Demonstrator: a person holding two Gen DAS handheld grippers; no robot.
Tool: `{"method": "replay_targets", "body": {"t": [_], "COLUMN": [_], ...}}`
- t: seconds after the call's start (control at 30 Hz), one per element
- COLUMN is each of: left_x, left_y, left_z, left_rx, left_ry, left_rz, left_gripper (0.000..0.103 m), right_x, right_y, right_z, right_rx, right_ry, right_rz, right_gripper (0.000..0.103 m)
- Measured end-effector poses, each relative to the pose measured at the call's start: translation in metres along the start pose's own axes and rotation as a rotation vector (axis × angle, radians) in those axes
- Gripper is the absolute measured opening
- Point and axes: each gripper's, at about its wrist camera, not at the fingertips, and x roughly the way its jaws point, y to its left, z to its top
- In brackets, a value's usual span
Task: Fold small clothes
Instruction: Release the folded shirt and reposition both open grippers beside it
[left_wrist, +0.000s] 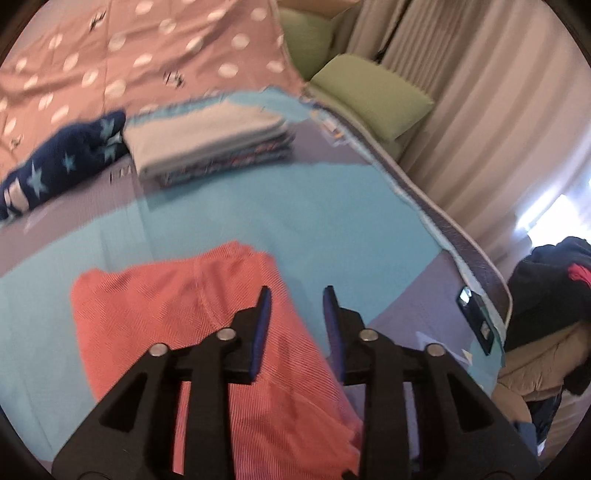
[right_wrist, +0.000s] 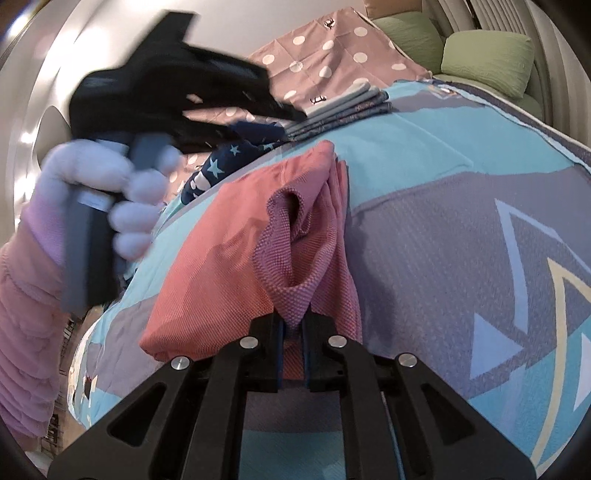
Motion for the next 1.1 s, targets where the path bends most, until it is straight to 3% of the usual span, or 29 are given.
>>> {"method": "replay_targets", "body": {"t": [0.1,0.23,0.37,0.53,0.67,0.73,0.8,0.83,0.97,1.03,1.1], "left_x": [-0.028,-0.060,-0.088,-0.112,-0.107,-0.101,-0.096,-0.093,-0.086,-0.084,-0.083], "left_y": [-0.001,0.011,0.023,0.032,0.035,0.040,0.044,0.045,0.046,0.044,0.042], "left_z": [-0.008,-0.043,-0.097,-0.166,-0.200,-0.209,-0.214,-0.215,-0.214,-0.214,-0.214], "left_rx": [0.030,0.048,0.095,0.117,0.100,0.076,0.064,0.061,0.066,0.088,0.118], "left_ry": [-0.049,-0.070,-0.068,-0.045,-0.005,0.004,0.009,0.009,-0.014,-0.022,-0.024], "left_rz": [-0.002,0.019,0.089,0.127,0.135,0.157,0.188,0.199,0.262,0.305,0.339], "left_gripper": [0.043,0.052,0.059,0.064,0.064,0.064,0.064,0.064,0.064,0.066,0.068], "right_x": [-0.003,-0.015,-0.029,-0.034,-0.020,-0.010,-0.002,-0.001,-0.016,-0.029,-0.038], "right_y": [-0.009,-0.021,-0.010,0.007,0.019,0.022,0.017,0.014,0.010,0.008,0.004], "right_z": [-0.002,-0.005,0.002,0.017,0.021,0.021,0.022,0.024,0.033,0.042,0.048], "right_rx": [0.011,0.054,-0.045,-0.156,-0.234,-0.261,-0.235,-0.214,-0.156,-0.104,-0.074], "right_ry": [0.009,0.018,-0.022,-0.043,-0.016,0.000,0.027,0.034,0.000,-0.027,-0.047], "right_rz": [-0.001,0.049,0.016,0.023,-0.019,-0.066,-0.070,-0.063,-0.007,0.076,0.082], "right_gripper": [0.019,0.021,0.037,0.037,0.037,0.035,0.010,0.005,0.003,0.002,0.001]}}
